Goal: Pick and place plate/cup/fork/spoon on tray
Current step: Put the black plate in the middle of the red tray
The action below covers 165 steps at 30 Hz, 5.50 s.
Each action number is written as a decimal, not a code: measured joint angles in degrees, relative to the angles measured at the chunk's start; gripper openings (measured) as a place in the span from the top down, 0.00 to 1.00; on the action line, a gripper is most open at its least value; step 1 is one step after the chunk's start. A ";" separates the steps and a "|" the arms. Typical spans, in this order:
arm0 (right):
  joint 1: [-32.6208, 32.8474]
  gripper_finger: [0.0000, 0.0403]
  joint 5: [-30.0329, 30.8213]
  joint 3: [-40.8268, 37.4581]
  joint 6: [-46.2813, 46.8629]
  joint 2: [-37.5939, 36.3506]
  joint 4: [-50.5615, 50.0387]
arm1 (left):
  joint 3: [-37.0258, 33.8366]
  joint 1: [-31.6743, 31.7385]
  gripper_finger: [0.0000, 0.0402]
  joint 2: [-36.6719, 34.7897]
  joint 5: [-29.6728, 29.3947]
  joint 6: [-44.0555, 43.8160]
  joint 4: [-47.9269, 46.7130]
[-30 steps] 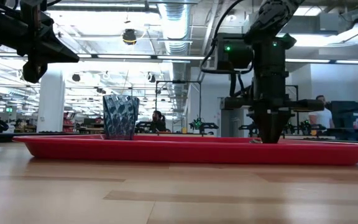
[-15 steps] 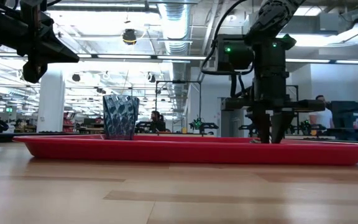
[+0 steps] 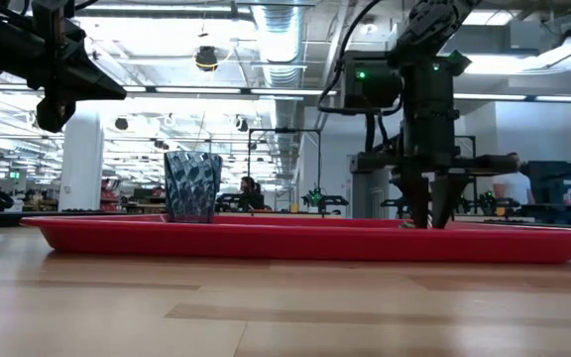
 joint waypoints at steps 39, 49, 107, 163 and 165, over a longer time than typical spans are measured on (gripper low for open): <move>1.40 0.96 6.47 9.07 -21.16 -0.15 9.96 | -0.02 0.00 1.00 -0.02 11.77 4.07 -1.29; 5.80 0.98 8.30 7.89 -38.33 -0.24 39.73 | -0.02 0.00 1.00 0.04 20.88 2.89 -5.41; 1.26 0.98 -4.14 -25.33 -58.15 -32.04 58.53 | 13.09 -35.69 0.75 48.02 28.92 -24.93 -11.30; 0.98 0.97 -3.91 -25.31 -58.76 -32.02 58.39 | 13.07 -32.53 0.53 56.77 26.36 -10.16 -14.71; 0.98 0.97 -3.91 -25.31 -58.76 -32.02 58.42 | 13.07 -32.28 0.53 57.67 26.33 -10.16 -14.71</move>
